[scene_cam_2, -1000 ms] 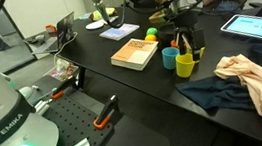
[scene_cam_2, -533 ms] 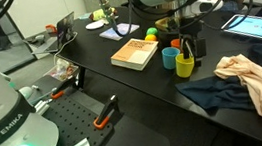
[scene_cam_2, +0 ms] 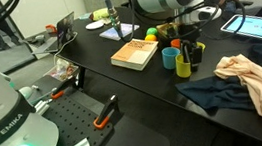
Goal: Stack up the cups on the table
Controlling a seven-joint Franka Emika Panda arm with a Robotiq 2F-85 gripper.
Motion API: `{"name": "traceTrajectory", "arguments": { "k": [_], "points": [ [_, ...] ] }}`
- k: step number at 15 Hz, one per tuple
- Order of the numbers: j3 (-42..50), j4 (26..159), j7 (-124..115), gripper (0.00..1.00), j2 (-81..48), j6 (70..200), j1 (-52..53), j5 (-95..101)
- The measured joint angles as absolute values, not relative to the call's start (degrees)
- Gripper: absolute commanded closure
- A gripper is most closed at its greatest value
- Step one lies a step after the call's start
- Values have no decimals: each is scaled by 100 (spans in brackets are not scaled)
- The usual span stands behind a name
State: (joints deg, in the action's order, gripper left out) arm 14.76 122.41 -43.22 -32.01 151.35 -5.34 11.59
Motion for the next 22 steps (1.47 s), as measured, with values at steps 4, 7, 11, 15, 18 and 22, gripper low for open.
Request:
{"name": "traceTrajectory", "arguments": {
  "k": [4, 7, 11, 15, 18, 22],
  "points": [
    [1487, 12211, -4213, 87, -3226, 15135, -526, 991],
    [1544, 12201, -4182, 98, -3226, 15132, -514, 941],
    [1620, 12164, -4177, 98, -3138, 15122, -494, 795],
    [1660, 12161, -4177, 96, -3104, 15119, -494, 686],
    [1697, 12162, -4179, 96, -3097, 15118, -494, 530],
    [1711, 12172, -4180, 96, -2966, 15123, -503, 223]
  ]
}}
